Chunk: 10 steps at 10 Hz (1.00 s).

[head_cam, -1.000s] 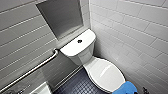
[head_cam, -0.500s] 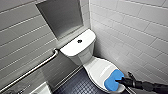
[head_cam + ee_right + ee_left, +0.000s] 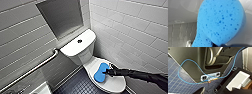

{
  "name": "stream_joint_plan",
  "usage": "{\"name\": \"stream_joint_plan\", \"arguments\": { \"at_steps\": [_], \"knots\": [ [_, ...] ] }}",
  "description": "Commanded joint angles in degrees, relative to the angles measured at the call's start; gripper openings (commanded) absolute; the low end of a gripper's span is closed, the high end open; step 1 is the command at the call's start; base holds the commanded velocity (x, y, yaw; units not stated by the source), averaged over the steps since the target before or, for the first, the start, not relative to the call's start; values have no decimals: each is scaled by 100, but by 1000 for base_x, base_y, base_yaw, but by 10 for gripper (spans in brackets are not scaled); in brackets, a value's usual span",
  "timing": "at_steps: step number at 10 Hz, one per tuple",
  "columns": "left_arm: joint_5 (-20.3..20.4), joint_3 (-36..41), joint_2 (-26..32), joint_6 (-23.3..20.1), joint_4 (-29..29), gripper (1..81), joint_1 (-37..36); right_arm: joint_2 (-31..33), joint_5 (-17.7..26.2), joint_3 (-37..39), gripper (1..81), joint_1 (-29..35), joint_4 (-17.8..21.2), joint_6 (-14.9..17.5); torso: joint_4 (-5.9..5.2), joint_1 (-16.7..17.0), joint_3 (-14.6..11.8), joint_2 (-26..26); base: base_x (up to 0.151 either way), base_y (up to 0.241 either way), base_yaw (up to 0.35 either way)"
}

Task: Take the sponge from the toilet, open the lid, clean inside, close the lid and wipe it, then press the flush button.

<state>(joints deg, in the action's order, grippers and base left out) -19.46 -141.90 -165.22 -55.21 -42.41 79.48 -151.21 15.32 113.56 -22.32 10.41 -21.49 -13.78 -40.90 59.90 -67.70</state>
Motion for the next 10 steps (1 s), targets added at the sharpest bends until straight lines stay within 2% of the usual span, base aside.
{"name": "stream_joint_plan", "arguments": {
  "at_steps": [1,4,6,9,10],
  "knots": [
    [-630,-5,155,-8,-66,811,134,-693,464,648,10,856,-320,13,0,0,0,0,0,0,0],
    [-630,4,138,-7,-66,811,178,-1352,-397,1966,10,504,-619,40,0,0,0,0,0,0,0],
    [-630,-5,138,-7,-66,811,195,-1424,-486,2258,10,311,-610,40,0,0,0,0,0,0,0],
    [-656,-5,138,-7,-57,811,204,-668,-504,1617,10,-66,-602,-30,0,0,0,0,0,0,0],
    [-665,4,138,-7,-57,811,204,-205,-696,1040,10,-268,-610,-48,0,0,0,0,0,0,0]
  ]
}}
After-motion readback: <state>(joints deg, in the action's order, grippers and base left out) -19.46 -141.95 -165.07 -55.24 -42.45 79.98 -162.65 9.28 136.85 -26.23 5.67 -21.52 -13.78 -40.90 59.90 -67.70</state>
